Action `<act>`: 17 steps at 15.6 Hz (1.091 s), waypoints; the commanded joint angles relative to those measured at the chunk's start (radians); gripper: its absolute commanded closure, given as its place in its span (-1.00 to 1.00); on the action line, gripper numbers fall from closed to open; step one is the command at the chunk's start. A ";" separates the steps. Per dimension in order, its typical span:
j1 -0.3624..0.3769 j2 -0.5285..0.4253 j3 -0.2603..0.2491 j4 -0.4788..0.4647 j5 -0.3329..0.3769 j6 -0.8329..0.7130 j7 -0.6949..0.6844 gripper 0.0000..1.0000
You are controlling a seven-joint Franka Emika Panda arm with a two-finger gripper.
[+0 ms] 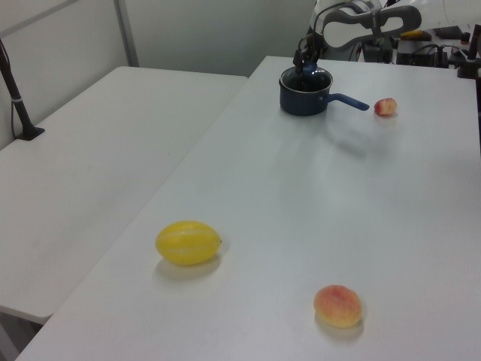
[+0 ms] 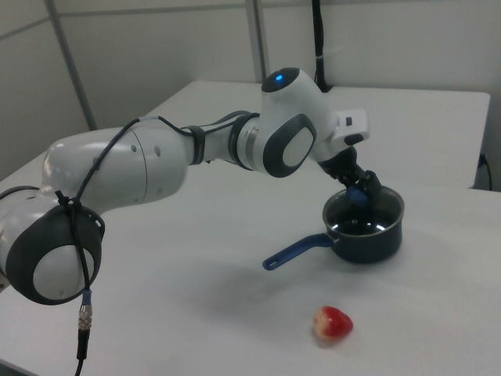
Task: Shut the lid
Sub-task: 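Lower the lid onto the saucepan rim and settle it, then open the gripper to release the knob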
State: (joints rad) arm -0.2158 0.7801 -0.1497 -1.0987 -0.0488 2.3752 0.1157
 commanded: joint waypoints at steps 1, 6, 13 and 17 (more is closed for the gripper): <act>0.010 -0.001 -0.007 -0.010 -0.014 0.024 0.016 -0.40; 0.010 -0.001 -0.005 -0.010 -0.014 0.024 0.018 -1.00; 0.030 -0.161 -0.004 -0.128 -0.011 -0.013 0.019 -1.00; 0.085 -0.315 -0.004 -0.227 -0.002 -0.176 0.019 -1.00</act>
State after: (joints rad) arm -0.1775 0.6409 -0.1482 -1.1603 -0.0487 2.3130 0.1161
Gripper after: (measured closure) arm 0.000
